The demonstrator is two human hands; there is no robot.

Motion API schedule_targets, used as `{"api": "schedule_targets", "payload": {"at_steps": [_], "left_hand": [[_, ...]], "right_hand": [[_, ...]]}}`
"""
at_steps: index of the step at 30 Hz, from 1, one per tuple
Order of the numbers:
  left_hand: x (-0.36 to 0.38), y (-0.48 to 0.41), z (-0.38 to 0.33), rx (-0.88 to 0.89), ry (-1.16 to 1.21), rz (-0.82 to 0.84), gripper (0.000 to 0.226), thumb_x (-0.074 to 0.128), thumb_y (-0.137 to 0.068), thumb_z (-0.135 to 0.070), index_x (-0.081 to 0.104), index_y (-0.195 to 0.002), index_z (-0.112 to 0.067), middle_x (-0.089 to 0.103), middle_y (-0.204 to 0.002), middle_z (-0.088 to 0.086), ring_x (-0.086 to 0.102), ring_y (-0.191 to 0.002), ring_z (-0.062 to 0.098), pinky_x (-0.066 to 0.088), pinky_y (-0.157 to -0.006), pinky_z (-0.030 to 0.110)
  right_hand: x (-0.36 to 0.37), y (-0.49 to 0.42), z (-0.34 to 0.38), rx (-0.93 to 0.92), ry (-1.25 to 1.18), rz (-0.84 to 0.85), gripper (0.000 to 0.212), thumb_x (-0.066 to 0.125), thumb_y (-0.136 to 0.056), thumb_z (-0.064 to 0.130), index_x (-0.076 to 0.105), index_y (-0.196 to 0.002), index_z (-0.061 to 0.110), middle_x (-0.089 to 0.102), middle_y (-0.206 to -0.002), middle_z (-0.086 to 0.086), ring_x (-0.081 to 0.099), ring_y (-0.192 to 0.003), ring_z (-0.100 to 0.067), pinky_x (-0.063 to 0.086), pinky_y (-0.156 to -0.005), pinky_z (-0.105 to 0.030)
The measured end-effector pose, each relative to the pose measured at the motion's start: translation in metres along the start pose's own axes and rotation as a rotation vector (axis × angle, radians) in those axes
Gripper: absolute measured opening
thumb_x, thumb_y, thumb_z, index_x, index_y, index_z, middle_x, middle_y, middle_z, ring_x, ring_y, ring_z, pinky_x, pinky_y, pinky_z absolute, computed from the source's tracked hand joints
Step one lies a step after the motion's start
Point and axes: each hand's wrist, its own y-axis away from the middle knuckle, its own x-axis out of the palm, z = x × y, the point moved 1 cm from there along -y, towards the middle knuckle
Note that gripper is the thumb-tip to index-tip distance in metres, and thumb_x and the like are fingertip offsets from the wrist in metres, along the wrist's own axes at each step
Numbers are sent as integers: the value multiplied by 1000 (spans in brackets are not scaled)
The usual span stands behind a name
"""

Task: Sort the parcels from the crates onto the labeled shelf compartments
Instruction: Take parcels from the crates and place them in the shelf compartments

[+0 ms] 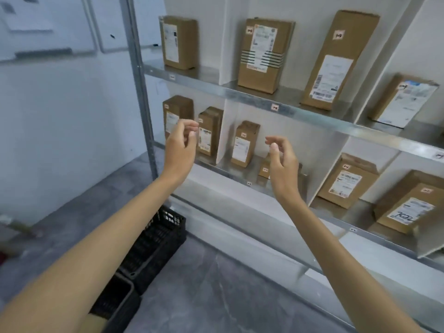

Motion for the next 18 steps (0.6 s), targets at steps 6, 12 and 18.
{"api": "schedule_targets", "payload": {"at_steps": [6,12,18], "left_hand": [[-143,34,44,-124,-107,-171,19,42,-94,-4,56,-105,-12,60,-105,-1,55,-99,6,41,-82,6],[-286,91,81,-228,-240,-373,18,43,-94,-2,56,-104,-9,61,-102,1,57,-97,9,41,-80,9],[-391,152,95,-317,-344,-512,19,42,-95,-3,56,-107,-9,61,-104,4,57,-97,12,44,-84,17]], "right_hand": [[122,42,45,-13,-103,232,22,37,-100,15,58,-108,18,61,-106,7,55,-100,-1,39,-86,-8],[250,103,97,-65,-232,505,22,39,-99,8,59,-106,8,61,-104,2,52,-91,12,36,-81,-2],[344,161,124,-82,-259,758,22,40,-100,13,61,-108,14,61,-102,12,52,-94,13,36,-80,0]]}}
